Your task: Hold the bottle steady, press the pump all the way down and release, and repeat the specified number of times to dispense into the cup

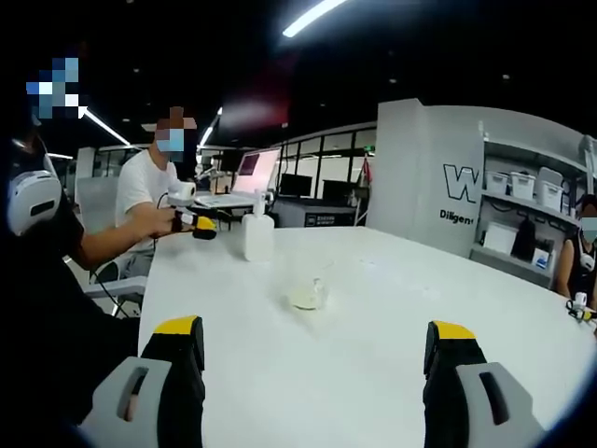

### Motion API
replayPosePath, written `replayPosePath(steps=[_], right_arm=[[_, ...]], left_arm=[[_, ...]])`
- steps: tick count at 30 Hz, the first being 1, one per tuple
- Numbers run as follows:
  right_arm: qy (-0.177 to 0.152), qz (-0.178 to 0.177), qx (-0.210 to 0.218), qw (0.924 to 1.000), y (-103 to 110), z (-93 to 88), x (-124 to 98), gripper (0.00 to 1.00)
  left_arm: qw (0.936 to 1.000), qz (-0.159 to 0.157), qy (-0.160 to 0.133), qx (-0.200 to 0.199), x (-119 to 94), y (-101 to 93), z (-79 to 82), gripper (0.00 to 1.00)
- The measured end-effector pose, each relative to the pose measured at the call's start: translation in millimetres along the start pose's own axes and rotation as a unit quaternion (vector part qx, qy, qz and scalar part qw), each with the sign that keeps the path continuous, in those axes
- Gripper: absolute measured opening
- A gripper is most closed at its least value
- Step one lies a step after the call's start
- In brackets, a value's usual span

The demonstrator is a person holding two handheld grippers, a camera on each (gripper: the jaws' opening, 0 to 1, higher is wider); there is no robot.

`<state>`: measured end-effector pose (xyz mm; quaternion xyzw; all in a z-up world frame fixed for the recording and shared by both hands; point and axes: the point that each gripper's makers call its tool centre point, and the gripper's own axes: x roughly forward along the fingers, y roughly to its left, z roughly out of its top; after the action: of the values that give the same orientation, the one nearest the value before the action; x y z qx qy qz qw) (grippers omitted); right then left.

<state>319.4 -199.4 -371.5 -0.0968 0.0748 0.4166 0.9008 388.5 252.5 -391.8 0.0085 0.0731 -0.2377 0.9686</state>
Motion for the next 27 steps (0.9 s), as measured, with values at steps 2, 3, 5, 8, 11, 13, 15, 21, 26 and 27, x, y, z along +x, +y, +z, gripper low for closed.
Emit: replayPosePath(steps=[2,3,5,8,11,13,15,21,26,27], right_arm=[[0.001,0.000,0.000,1.0000,0.2,-0.6,0.2,1.00],[0.001,0.000,0.000,1.0000,0.3,-0.8,0.2,1.00],[0.001,0.000,0.000,1.0000,0.2,-0.9,0.0,1.00],[0.001,-0.001,0.001,1.0000,-0.4,-1.4,-0.2,1.00],[0.002,0.000,0.001,1.0000,0.2,-1.6,-0.1,1.00],[0.002,0.000,0.001,1.0000,0.6,-1.6,0.0,1.00],[0.002,0.000,0.001,1.0000,0.3,-1.4,0.1,1.00],[0.000,-0.001,0.003,1.0000,0.8,0.0,0.3,1.00],[-0.001,0.001,0.004,1.0000,1.3,0.3,0.7,1.00],[-0.001,0.001,0.004,1.0000,1.2,0.1,0.8,1.00]], left_arm=[[1.0000,0.006,0.000,-0.004,0.6,1.7,-0.7,0.91],[1.0000,0.007,-0.002,-0.005,0.9,2.1,-0.5,0.91],[0.9999,0.006,-0.006,-0.009,1.2,1.3,0.3,0.89],[0.9998,0.009,-0.009,-0.012,2.0,1.5,0.4,0.89],[0.9998,0.014,-0.009,-0.012,2.9,2.2,0.0,0.89],[0.9997,0.013,-0.013,-0.014,3.9,0.8,1.1,0.88],[0.9997,0.013,-0.016,-0.014,5.4,-0.1,1.8,0.88],[0.9997,0.011,-0.020,-0.011,11.4,-2.9,2.2,0.88],[0.9996,0.013,-0.020,-0.012,15.7,-3.9,0.6,0.88],[0.9996,0.013,-0.019,-0.013,17.1,-4.1,0.0,0.87]])
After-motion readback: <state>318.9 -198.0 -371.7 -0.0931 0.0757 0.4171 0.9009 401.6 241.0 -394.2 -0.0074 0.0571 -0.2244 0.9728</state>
